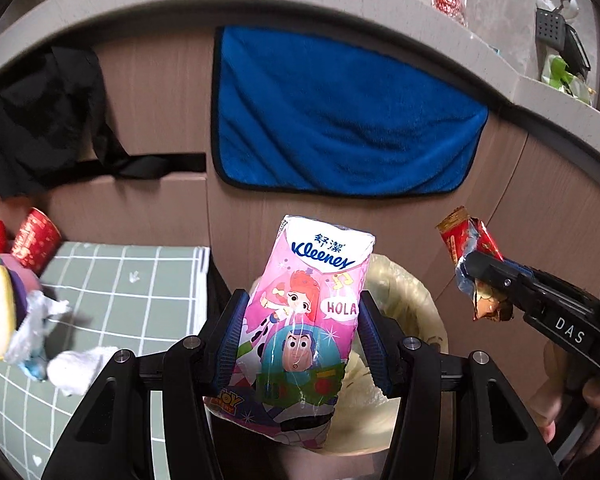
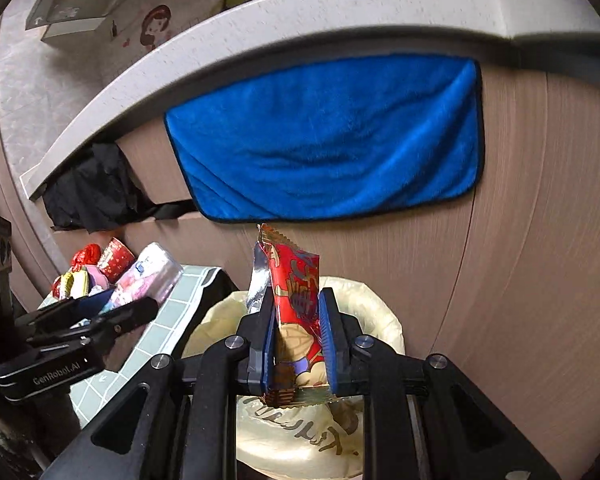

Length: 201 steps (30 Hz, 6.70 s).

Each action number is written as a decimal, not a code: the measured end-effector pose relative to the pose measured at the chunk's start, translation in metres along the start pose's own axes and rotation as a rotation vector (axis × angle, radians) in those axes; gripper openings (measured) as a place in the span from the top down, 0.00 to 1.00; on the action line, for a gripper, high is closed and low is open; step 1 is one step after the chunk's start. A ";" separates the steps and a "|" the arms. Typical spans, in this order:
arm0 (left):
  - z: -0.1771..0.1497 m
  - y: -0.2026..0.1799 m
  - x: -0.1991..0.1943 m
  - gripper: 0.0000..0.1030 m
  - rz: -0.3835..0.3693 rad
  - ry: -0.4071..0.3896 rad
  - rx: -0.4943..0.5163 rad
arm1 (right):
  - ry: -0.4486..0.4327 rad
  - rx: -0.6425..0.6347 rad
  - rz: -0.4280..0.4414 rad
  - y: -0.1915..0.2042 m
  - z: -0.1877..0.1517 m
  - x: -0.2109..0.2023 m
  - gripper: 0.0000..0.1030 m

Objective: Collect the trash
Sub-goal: 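Carry both held items over the yellow-lined bin and open both grippers, then move both grippers back over the table toward the tissues, then grasp the blue bag and tissue with the left gripper while the right grasps a white tissue, then carry both held tissues over the yellow-lined bin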

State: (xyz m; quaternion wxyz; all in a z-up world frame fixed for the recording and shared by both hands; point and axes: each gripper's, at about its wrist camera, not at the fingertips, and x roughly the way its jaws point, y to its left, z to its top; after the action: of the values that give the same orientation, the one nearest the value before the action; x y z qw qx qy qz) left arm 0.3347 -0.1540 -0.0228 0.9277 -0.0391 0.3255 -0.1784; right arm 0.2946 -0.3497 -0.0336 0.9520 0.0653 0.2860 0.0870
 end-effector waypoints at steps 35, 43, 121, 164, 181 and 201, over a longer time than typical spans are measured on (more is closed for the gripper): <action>0.006 0.105 -0.017 0.17 0.018 0.031 -0.096 | 0.054 0.096 0.094 -0.005 -0.005 0.040 0.38; -0.012 0.154 -0.054 0.17 0.118 -0.021 -0.149 | 0.027 -0.060 -0.027 0.037 -0.008 0.025 0.40; -0.105 0.298 -0.072 0.41 0.232 0.130 -0.535 | 0.229 -0.291 0.357 0.227 -0.086 0.082 0.47; 0.012 0.079 -0.068 0.63 -0.072 -0.038 0.017 | -0.040 -0.167 -0.138 0.126 0.008 -0.007 0.81; 0.015 0.022 -0.025 0.63 -0.094 0.017 0.129 | -0.062 -0.025 -0.241 0.046 0.005 -0.026 0.81; -0.001 0.016 0.008 0.63 -0.090 0.090 0.156 | 0.007 0.017 -0.204 0.037 -0.012 -0.002 0.81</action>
State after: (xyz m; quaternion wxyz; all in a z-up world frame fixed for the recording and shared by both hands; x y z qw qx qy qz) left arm 0.3449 -0.1421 -0.0309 0.9033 0.0267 0.3500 -0.2465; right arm 0.2817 -0.3128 -0.0364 0.9544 0.0435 0.2951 -0.0125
